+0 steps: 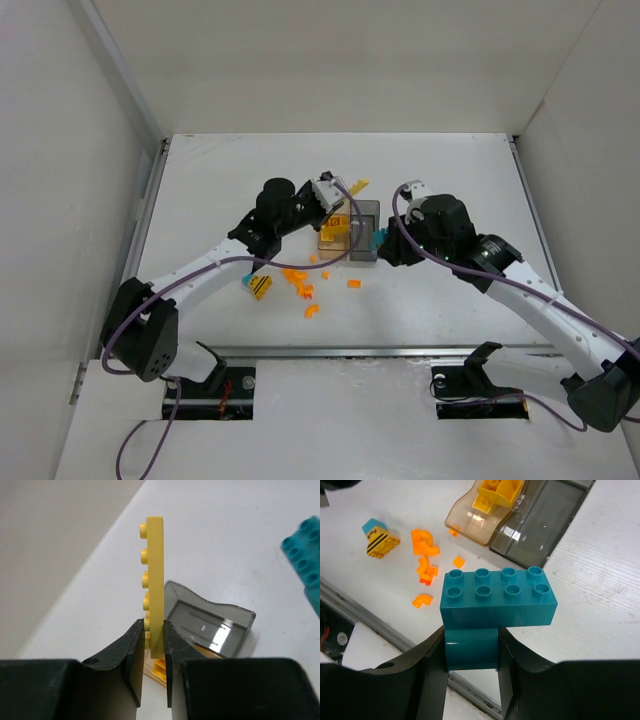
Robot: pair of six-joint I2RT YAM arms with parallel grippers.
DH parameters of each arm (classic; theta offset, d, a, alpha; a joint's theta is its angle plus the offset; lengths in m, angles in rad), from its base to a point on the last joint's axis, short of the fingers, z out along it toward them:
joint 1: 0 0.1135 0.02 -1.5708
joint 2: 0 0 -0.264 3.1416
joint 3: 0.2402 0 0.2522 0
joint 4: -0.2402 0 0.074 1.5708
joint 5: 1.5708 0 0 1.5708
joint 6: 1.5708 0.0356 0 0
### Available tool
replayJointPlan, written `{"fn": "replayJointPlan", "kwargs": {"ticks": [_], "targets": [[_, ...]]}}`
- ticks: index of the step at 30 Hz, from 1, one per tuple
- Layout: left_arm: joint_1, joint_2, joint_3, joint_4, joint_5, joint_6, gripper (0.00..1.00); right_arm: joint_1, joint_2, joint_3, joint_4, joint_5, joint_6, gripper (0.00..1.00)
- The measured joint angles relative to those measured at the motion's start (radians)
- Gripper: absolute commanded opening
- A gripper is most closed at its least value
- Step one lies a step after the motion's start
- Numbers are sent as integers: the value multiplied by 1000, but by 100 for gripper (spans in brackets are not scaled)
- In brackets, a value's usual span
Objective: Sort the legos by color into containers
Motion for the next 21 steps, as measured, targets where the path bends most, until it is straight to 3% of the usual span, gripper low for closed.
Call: {"fn": "replayJointPlan", "kwargs": {"ticks": [5,12,13,15,17,21], "targets": [[8,27,-23,-92,-161,-298,0,-21,-5,0,-4,47,17,0],[7,51,-120,-126,-253,-478,3,-21,-5,0,-8,77,20,0],[7,54,-127,-118,-266,-488,7,-21,-5,0,-8,78,20,0],[7,57,-145,-101,-276,-496,28,-21,-5,0,-8,79,23,0],[7,58,-166,-85,-278,-500,41,-21,-5,0,-8,81,31,0],[3,68,-196,-42,-280,-504,50,-21,-5,0,-9,85,39,0]]}}
